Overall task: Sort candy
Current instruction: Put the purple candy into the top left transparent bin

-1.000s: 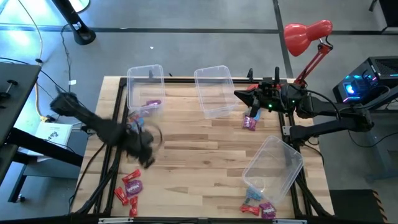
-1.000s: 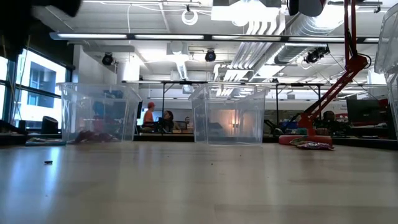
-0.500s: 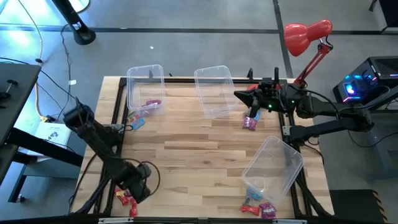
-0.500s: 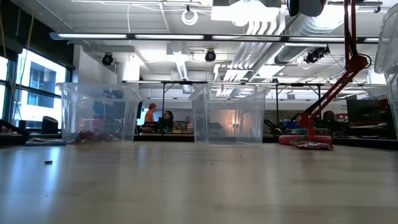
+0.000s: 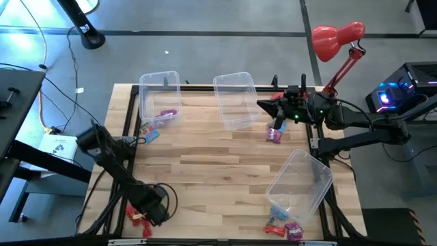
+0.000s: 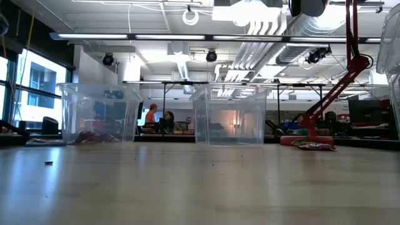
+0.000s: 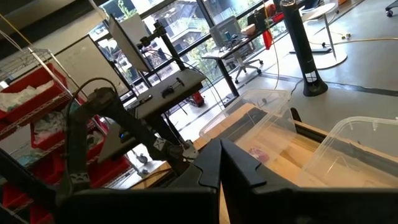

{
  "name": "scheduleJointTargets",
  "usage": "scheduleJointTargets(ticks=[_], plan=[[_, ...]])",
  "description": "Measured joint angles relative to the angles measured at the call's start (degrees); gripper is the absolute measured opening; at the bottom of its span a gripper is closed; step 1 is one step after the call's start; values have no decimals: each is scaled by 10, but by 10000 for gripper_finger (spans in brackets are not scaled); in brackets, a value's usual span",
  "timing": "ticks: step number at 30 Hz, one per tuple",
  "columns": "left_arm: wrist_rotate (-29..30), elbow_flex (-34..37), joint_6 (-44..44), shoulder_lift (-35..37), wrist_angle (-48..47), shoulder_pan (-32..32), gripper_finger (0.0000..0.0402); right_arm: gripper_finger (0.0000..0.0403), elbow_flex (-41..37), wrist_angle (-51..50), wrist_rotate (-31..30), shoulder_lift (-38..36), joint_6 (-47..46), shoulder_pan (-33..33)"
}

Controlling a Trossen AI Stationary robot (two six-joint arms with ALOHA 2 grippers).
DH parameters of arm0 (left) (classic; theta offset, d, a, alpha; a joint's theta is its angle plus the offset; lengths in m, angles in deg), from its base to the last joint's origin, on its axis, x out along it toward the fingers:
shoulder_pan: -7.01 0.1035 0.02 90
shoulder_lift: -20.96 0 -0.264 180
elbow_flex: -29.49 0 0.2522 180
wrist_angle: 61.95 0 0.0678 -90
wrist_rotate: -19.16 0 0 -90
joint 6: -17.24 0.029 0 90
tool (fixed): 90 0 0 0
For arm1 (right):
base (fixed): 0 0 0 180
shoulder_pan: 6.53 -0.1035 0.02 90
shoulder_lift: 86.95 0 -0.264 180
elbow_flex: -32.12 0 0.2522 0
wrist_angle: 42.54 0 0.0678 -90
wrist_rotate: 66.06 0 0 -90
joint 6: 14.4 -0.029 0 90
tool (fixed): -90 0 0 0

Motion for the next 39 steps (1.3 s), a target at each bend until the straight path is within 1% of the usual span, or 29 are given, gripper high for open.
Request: scheduleJointTargets(ticks=[4,6,8,10,11,12,13,16,18,19,22,25,27,29,32,35,39], plan=[[1,11,15,-2,3,1,205,0,0,-2,0,0,0,0],[1,12,30,0,5,5,183,0,0,-2,0,0,0,0],[7,13,38,9,0,8,142,0,0,-4,0,0,0,0],[27,15,42,26,-3,10,83,0,0,-4,0,0,0,0],[43,16,42,38,-10,13,50,0,0,-4,0,0,0,0],[67,17,42,51,-15,15,27,0,0,-4,0,0,0,0],[92,18,42,67,-17,17,17,0,0,-4,0,0,0,0],[113,17,39,136,-45,33,21,0,0,-4,0,0,-1,0],[137,13,57,184,-57,46,16,0,0,-4,0,0,0,0],[159,9,69,210,-61,55,11,0,0,-4,0,0,-1,0],[252,-8,116,285,-66,87,7,0,0,-4,0,0,0,0],[357,-25,182,346,-69,137,7,0,0,-5,0,0,0,0],[429,-35,213,380,-78,183,7,0,0,-5,0,0,0,0],[477,-40,251,404,-96,241,7,0,0,-6,-8,0,0,0],[505,-49,338,425,-115,342,6,0,0,-6,-19,0,0,0],[511,-58,440,432,-108,446,6,0,0,-5,-21,0,0,0],[511,-65,580,425,-108,565,6,0,0,-5,-21,0,-2,0]])
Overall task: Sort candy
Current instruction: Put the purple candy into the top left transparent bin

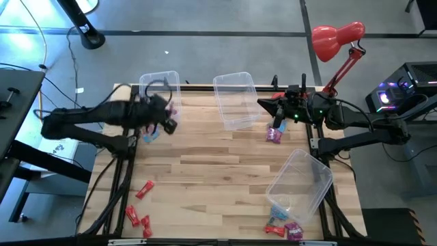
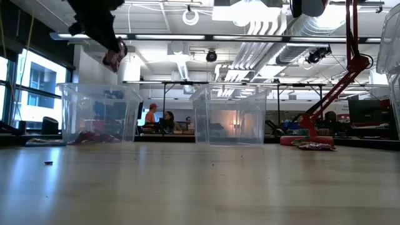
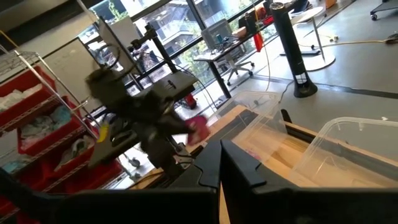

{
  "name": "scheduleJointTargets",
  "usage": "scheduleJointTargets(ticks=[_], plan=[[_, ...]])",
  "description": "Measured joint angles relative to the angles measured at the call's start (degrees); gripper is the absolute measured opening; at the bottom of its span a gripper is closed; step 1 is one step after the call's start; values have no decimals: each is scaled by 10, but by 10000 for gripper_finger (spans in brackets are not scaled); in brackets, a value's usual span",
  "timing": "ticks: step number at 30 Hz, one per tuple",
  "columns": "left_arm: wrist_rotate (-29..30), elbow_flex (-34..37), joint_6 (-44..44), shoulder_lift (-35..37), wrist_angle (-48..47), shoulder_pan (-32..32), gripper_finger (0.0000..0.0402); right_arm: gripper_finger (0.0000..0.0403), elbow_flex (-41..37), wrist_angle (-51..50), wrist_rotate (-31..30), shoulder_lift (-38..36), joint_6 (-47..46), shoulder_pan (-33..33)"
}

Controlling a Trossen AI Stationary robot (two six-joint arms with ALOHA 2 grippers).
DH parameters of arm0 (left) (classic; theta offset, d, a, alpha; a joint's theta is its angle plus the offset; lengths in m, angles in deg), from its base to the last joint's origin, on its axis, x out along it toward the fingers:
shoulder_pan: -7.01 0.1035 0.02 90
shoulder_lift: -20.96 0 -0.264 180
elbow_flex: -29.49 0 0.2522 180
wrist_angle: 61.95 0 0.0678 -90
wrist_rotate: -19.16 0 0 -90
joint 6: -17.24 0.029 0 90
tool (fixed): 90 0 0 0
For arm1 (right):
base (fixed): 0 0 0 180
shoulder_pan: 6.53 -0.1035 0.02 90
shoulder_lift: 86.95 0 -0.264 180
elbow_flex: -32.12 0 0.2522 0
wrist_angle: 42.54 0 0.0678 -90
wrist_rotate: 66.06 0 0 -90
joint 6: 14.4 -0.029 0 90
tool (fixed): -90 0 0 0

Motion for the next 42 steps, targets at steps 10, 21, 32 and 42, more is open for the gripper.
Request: scheduleJointTargets(ticks=[10,21,32,42], plan=[[-10,0,211,-33,22,190,54,0,0,2,-3,0,1,0],[-133,-1,201,-60,52,263,165,1,0,23,-3,0,-2,0],[-315,-93,126,-9,215,250,200,131,65,-143,70,24,11,3],[-344,-94,82,14,282,211,200,204,92,-534,134,95,-107,2]])
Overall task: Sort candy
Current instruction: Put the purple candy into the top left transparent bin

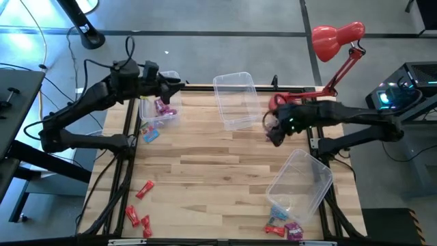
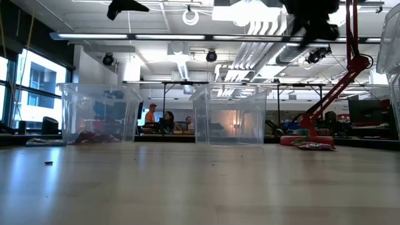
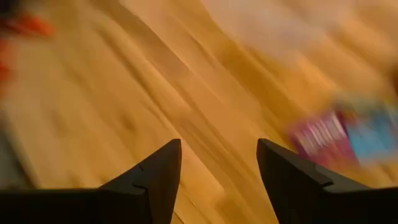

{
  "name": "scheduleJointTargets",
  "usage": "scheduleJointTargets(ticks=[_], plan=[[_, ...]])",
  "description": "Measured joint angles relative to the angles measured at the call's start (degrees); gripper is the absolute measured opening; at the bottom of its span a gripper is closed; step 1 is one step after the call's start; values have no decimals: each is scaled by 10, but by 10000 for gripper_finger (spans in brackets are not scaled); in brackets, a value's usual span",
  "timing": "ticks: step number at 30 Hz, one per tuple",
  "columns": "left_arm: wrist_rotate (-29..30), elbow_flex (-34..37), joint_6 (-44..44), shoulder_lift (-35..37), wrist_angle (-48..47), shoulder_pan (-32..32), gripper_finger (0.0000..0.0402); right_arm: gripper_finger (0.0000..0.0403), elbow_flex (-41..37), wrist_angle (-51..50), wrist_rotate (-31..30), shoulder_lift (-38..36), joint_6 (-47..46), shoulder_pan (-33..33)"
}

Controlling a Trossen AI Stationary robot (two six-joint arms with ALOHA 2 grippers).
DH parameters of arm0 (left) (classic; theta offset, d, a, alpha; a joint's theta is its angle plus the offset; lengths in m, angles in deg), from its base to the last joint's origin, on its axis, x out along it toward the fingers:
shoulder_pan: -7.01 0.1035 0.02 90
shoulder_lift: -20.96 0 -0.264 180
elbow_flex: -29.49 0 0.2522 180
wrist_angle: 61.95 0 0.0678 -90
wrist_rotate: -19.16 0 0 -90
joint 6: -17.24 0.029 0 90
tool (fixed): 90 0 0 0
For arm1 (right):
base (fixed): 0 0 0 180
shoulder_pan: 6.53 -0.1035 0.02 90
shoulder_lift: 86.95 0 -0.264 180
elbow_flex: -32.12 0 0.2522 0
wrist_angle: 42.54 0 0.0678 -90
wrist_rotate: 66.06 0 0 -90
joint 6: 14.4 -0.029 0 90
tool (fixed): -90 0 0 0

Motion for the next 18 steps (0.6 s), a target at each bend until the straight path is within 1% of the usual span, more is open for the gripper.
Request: scheduleJointTargets(ticks=[2,5,8,11,14,18], plan=[[0,0,-6,-2,2,-9,200,202,-26,-34,0,17,-24,0],[0,0,-14,-6,23,-21,200,200,-76,-30,-15,43,-66,6],[1,0,-16,-9,47,-27,200,200,-125,0,-59,71,-96,20],[2,0,-16,-9,62,-28,200,200,-162,41,-82,98,-108,44],[6,0,-16,-9,62,-28,200,200,-190,90,-84,124,-110,70],[7,0,-16,-9,59,-28,200,199,-220,115,-77,160,-107,92]])
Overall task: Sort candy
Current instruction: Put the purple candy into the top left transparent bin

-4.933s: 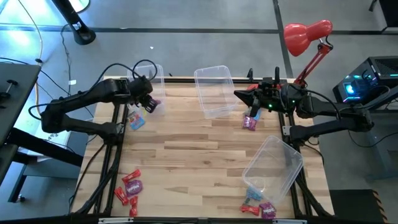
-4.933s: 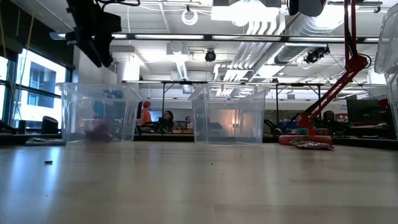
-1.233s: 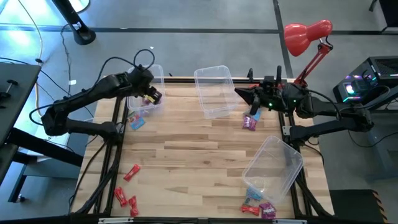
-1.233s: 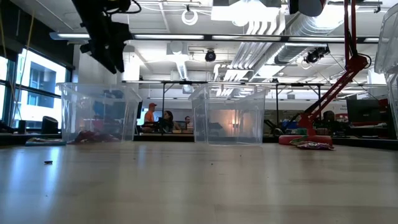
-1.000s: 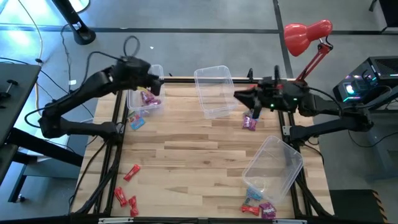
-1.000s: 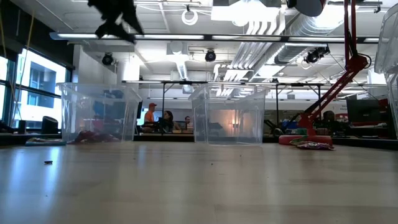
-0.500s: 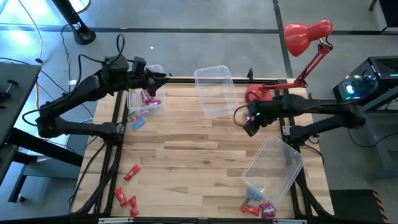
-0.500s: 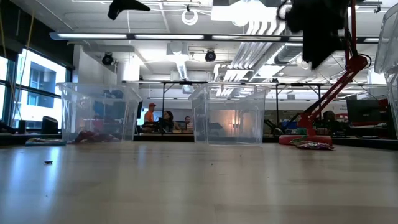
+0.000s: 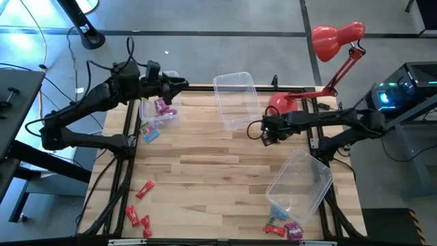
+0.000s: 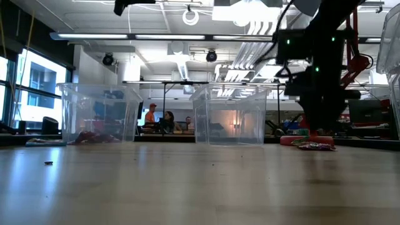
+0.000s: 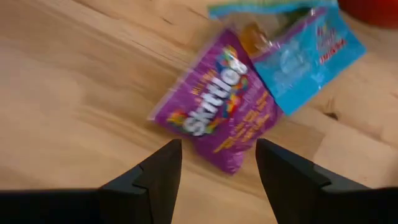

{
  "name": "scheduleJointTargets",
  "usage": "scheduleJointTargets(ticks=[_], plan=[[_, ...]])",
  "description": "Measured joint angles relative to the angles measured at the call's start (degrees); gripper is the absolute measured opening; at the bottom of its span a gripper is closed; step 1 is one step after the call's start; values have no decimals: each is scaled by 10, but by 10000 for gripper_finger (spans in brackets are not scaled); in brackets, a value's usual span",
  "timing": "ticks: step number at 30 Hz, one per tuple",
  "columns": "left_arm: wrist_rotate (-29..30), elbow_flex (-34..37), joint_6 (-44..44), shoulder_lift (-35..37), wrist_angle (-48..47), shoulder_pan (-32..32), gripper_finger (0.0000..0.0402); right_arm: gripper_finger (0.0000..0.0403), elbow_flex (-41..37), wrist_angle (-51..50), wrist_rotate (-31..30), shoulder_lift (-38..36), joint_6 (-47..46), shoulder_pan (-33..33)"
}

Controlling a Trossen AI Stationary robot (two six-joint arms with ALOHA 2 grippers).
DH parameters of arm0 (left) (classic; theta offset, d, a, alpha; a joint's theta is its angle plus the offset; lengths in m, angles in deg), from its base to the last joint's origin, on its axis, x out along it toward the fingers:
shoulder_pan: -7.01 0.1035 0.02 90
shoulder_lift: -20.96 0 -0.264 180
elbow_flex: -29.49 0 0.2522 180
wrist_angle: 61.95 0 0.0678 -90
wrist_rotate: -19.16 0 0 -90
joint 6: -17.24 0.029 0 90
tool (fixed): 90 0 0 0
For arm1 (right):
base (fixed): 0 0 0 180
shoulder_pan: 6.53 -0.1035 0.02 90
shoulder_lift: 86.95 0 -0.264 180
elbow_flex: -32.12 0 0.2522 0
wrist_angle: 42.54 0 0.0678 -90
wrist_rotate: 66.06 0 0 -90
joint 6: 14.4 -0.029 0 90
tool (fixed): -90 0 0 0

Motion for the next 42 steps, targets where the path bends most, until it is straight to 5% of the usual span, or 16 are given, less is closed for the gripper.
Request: scheduleJointTargets(ticks=[10,15,18,29,35,42], plan=[[0,0,-1,0,-2,-2,200,187,-43,93,11,73,0,11],[-1,0,-10,0,1,-8,200,79,-43,95,15,78,24,-5],[0,0,6,4,13,-20,200,16,-45,84,27,55,38,-23],[43,0,73,-11,30,-84,200,5,12,21,120,-137,35,-141],[66,0,46,-71,62,-96,200,3,122,188,36,-200,134,-199],[-18,0,-55,-179,228,-95,200,1,246,322,-55,-133,338,-189]])
